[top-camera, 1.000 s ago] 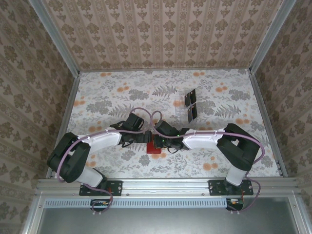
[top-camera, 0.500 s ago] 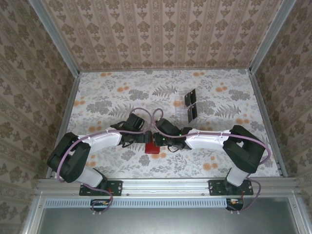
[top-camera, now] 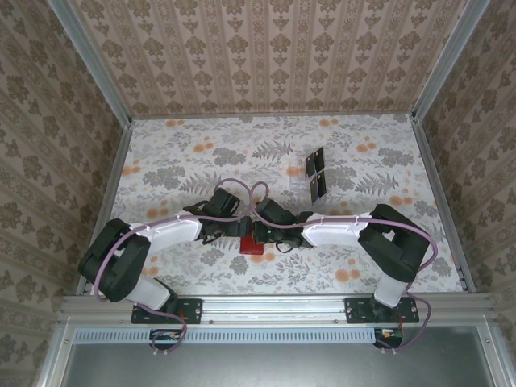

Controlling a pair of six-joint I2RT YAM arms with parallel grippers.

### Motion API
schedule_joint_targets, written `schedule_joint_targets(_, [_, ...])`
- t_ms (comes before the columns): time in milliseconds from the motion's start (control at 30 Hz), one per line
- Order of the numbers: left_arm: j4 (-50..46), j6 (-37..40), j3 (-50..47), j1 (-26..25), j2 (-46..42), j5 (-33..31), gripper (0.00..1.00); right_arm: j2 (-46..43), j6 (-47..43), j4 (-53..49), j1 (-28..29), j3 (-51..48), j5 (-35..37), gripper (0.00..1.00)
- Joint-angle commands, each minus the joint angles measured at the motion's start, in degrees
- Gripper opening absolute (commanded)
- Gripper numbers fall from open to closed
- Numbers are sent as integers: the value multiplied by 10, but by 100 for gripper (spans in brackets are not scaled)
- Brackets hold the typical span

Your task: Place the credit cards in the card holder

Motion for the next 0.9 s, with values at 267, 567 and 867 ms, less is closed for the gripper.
schedule_joint_targets(267, [11,-13,-18,-8,19,26,100,11,13,12,9,4,-14,0])
schedule_joint_targets(567, [13,-13,-20,-8,20,25,100,7,20,22,17,-9,-13,0])
schedule_joint_targets(867, [14,-13,-19,-8,23,25,100,17,25,19,17,-22,-15,0])
